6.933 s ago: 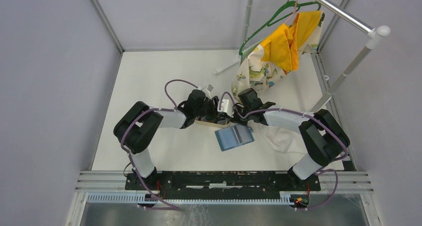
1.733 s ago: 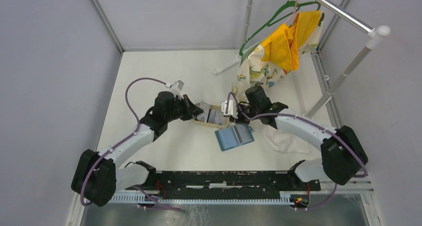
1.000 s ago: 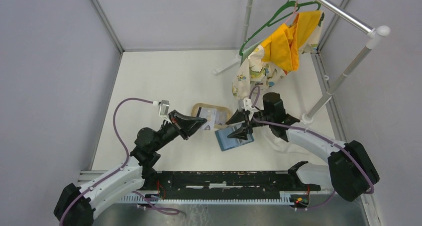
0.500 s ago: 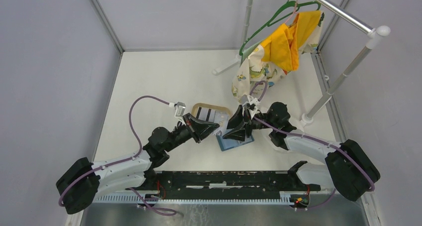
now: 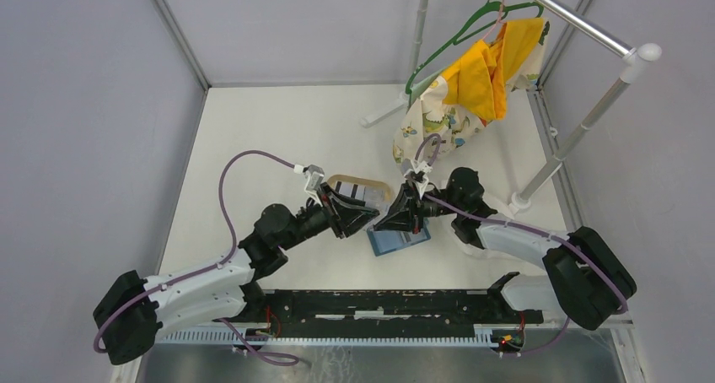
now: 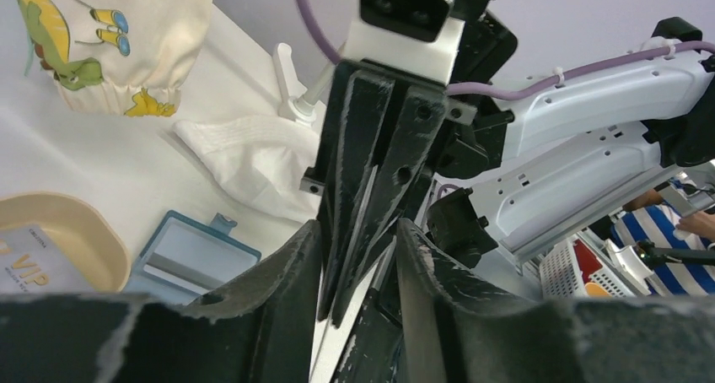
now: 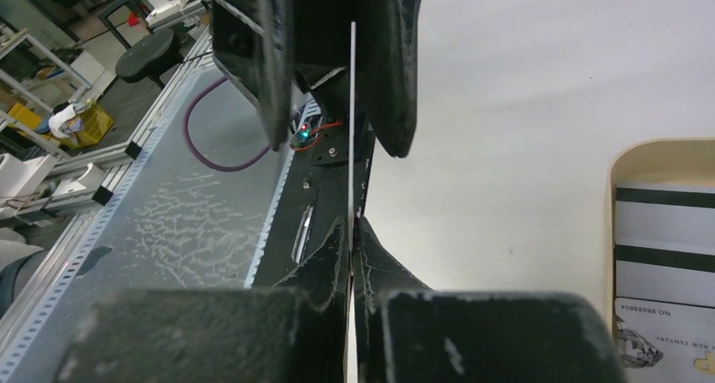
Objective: Put the credit cards into the card holder
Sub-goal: Pick up the credit card from the storage box, then move the storage box to the center of the board.
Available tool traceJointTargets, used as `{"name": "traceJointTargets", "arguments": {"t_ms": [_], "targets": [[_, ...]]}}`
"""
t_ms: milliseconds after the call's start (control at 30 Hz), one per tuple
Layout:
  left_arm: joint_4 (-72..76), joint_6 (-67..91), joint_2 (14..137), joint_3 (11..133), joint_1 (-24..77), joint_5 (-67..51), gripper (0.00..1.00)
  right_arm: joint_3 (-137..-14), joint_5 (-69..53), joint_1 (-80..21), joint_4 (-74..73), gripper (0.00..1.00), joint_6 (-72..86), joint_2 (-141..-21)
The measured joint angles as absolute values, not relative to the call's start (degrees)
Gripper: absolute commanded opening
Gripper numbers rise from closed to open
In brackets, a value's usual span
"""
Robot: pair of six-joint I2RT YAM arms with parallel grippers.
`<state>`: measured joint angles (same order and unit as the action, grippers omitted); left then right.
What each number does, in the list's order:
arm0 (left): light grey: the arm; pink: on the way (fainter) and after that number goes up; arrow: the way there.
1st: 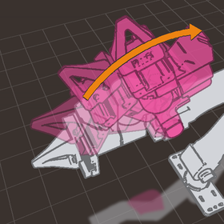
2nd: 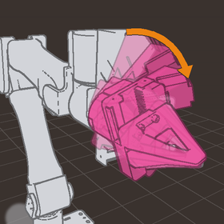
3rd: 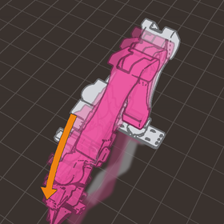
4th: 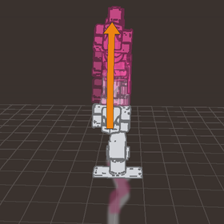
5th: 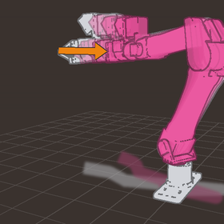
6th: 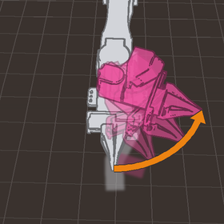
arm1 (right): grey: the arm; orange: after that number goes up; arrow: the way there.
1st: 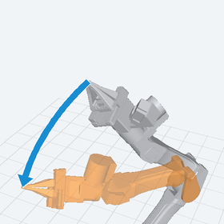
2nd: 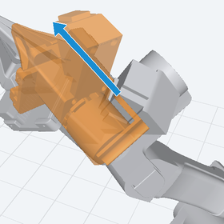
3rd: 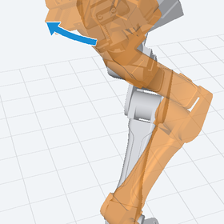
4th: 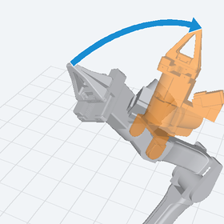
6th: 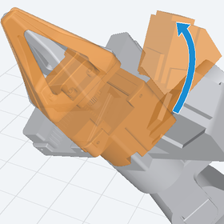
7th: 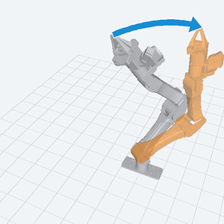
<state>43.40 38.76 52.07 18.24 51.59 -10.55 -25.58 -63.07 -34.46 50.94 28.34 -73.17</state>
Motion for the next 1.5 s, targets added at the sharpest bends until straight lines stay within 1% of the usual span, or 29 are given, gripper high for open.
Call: {"name": "traceJointTargets", "arguments": {"t_ms": [100, 233, 433, 500, 633, 733, 767, 800, 833, 867, 900, 933, 967, 1033, 1100, 1167, 1233, 1333, 1433, 1500], "targets": [[34.22, 35.79, 49.19, 22.28, 51.62, -10.92, 0.54, -28.69, -65.60, -34.46, 43.53, 0.00, 22.65, -74.30], [23.40, 31.83, 45.45, 26.41, 51.46, -11.29, 0.54, -32.58, -68.45, -34.46, 34.09, 0.00, 14.35, -75.07], [11.97, 27.88, 44.93, 29.19, 51.46, -12.62, 0.51, -32.91, -70.59, -34.46, 27.59, 0.00, 7.99, -75.07], [9.34, 27.14, 44.93, 29.19, 51.46, -12.80, 0.48, -32.93, -70.85, -34.48, 26.22, 0.00, 6.76, -75.07], [7.18, 26.35, 45.06, 29.19, 51.46, -14.02, 0.35, -33.06, -71.18, -34.50, 24.38, 0.00, 5.15, -75.07], [7.14, 26.13, 45.87, 29.19, 51.46, -14.50, 0.32, -33.50, -71.44, -34.52, 23.35, 0.00, 4.19, -75.07], [7.27, 26.13, 46.26, 29.19, 51.46, -14.96, 0.28, -33.63, -71.50, -34.52, 22.98, 0.00, 3.92, -75.07], [7.38, 26.13, 46.65, 29.19, 51.46, -15.35, 0.19, -33.74, -71.55, -34.52, 22.65, 0.00, 3.51, -75.07], [7.44, 26.13, 47.00, 29.19, 51.46, -15.68, 0.06, -33.85, -71.57, -34.54, 22.11, 0.00, 3.03, -75.07], [7.64, 26.13, 47.40, 29.19, 51.46, -16.05, 0.02, -33.93, -71.57, -34.65, 21.58, 0.00, 2.68, -75.07], [7.86, 26.09, 47.77, 29.19, 51.44, -16.43, 0.02, -34.02, -71.55, -34.72, 21.04, 0.01, 2.11, -75.07], [8.05, 26.11, 48.03, 29.19, 51.44, -16.82, 0.02, -34.06, -71.57, -34.72, 20.27, 0.07, 1.65, -75.07], [8.10, 26.04, 48.07, 29.19, 51.46, -16.88, 0.02, -34.22, -71.59, -34.72, 19.27, 0.16, 0.95, -75.09], [8.60, 26.06, 48.05, 28.91, 51.46, -16.88, 0.02, -35.18, -71.33, -34.72, 16.40, 0.30, -1.69, -75.09], [10.09, 26.13, 47.70, 27.92, 51.44, -16.43, 0.02, -37.60, -69.80, -34.79, 10.11, 0.35, -8.05, -75.24], [11.97, 26.28, 46.63, 26.04, 51.13, -15.27, 0.02, -42.63, -66.04, -34.87, -0.01, 0.37, -17.41, -75.75], [14.44, 27.22, 45.41, 23.53, 50.22, -14.13, 0.02, -46.28, -61.49, -34.83, -6.37, 0.36, -24.43, -75.64], [17.26, 29.56, 45.21, 19.66, 48.45, -13.39, 0.02, -46.59, -52.34, -33.89, -9.43, 0.30, -31.31, -73.10], [17.54, 31.94, 46.46, 16.73, 47.55, -12.97, 0.02, -43.68, -43.66, -31.92, -8.73, 0.17, -35.27, -70.26], [16.53, 32.47, 47.27, 16.43, 47.22, -12.40, 0.02, -42.59, -38.96, -31.03, -8.88, 0.12, -37.10, -70.59]]}}
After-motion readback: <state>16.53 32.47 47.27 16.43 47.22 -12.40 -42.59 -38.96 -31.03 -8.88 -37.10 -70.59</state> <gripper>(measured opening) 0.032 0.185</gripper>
